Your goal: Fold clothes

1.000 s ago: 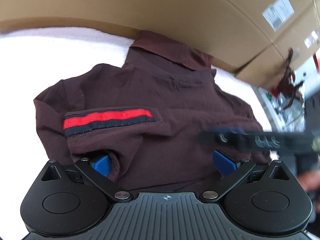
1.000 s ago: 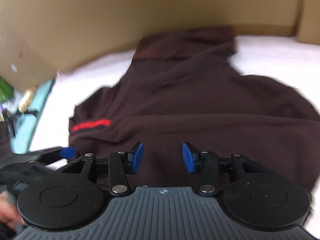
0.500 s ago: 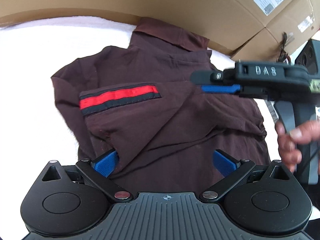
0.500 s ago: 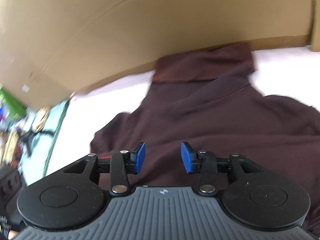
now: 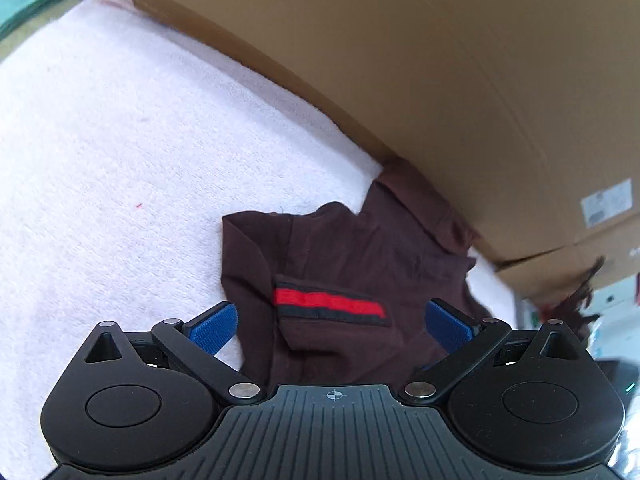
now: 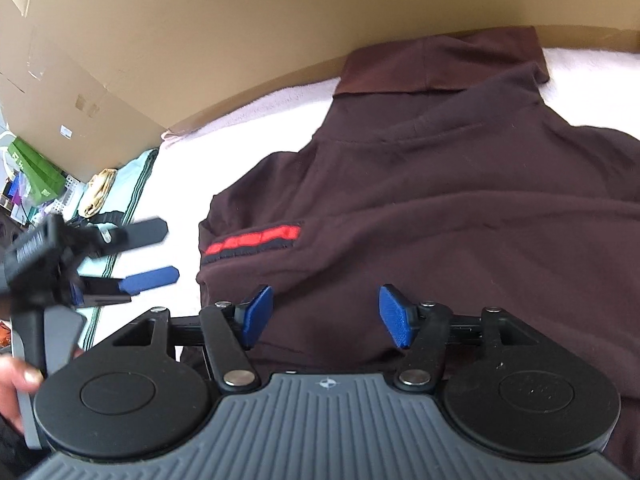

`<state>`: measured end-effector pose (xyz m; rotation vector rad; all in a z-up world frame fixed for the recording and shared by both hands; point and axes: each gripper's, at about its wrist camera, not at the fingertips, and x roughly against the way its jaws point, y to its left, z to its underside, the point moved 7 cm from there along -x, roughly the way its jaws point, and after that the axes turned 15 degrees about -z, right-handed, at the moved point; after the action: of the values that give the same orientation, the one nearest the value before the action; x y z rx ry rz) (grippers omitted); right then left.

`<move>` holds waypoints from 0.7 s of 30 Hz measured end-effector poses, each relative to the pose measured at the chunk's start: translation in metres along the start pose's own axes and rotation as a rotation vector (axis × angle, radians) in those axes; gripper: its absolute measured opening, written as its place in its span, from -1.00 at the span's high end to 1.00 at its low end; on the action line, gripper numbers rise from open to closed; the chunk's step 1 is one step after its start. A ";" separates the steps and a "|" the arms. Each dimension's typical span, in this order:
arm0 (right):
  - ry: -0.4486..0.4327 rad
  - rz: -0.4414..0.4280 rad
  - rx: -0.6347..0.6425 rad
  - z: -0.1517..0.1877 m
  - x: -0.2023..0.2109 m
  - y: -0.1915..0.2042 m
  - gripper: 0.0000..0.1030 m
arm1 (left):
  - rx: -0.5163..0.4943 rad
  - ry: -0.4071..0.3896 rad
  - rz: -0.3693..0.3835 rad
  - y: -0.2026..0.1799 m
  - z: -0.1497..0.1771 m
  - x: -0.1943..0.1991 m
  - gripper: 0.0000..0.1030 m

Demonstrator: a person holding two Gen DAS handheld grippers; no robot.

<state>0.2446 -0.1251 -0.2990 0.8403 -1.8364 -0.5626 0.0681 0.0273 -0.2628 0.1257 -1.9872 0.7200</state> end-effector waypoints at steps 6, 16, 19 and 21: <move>0.042 -0.093 0.058 0.013 -0.009 0.024 -0.28 | 0.029 0.030 0.028 -0.006 0.011 -0.004 -1.00; -0.012 0.003 0.160 -0.028 -0.010 0.018 0.50 | -0.346 0.058 -0.015 -0.033 0.061 0.008 -1.00; 0.098 -0.064 0.282 -0.036 -0.031 0.037 0.49 | -0.516 0.055 -0.084 -0.043 0.084 0.002 -1.00; 0.161 -0.077 0.404 -0.037 -0.047 0.057 0.46 | -0.591 0.059 -0.113 -0.048 0.096 -0.005 -1.00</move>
<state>0.2743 -0.0529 -0.2724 1.1923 -1.7998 -0.1620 0.0142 -0.0646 -0.2790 -0.1348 -2.0359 0.0457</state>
